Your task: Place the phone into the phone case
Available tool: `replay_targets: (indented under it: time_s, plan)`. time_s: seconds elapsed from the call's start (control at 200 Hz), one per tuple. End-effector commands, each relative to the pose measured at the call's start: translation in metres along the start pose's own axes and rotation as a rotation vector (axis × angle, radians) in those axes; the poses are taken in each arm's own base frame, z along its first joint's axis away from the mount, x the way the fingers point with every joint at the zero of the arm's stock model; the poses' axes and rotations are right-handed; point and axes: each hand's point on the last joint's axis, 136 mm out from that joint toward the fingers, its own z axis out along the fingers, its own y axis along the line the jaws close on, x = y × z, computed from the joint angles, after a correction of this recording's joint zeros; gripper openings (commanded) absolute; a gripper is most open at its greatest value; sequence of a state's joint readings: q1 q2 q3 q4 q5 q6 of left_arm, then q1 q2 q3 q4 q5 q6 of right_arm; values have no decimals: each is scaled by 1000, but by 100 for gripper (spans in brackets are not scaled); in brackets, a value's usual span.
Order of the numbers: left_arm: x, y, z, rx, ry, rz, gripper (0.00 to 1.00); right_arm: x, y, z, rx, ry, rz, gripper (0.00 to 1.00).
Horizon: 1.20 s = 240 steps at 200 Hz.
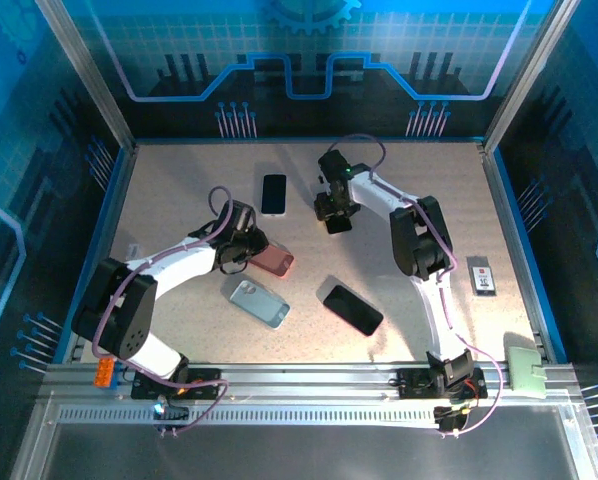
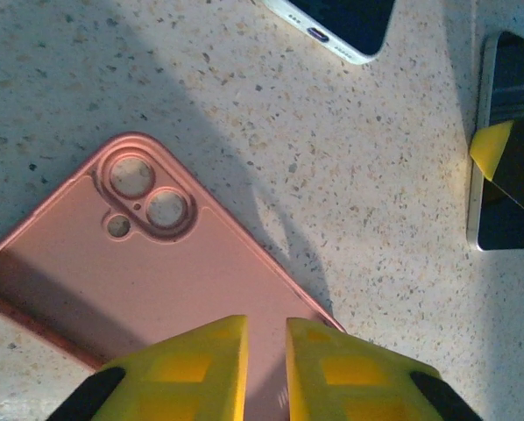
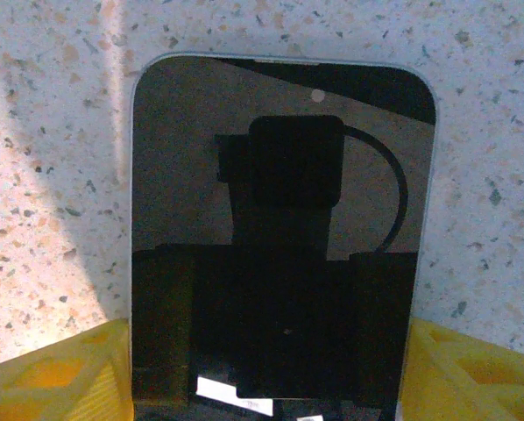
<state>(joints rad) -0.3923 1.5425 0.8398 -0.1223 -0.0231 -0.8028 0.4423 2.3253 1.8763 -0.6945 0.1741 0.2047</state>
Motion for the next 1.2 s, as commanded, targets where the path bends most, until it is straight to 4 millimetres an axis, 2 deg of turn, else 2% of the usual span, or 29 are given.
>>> replay_targets:
  time_s: [0.0, 0.125, 0.29, 0.44, 0.82, 1.026, 1.196]
  plan:
    - [-9, -17, -9, 36, -32, 41, 23, 32, 7, -11, -34, 99, -71, 68]
    - [-14, -28, -6, 61, -40, 48, 23, 34, 12, -27, -78, 92, -88, 68]
    - [-20, -44, 1, 96, -36, 52, 24, 43, 18, -38, -123, 97, -101, 68]
    - [-24, -56, 11, 126, -19, 56, 35, 47, 23, -48, -163, 85, -93, 68]
    - [-19, -90, 40, 249, 54, 32, 44, 52, 30, -75, -221, 50, -77, 67]
    - [-12, -119, 49, 340, 90, 59, 48, 54, 39, -85, -265, 44, -73, 67]
    - [-11, -130, 54, 381, 95, 56, 52, 53, 43, -91, -289, 38, -66, 67]
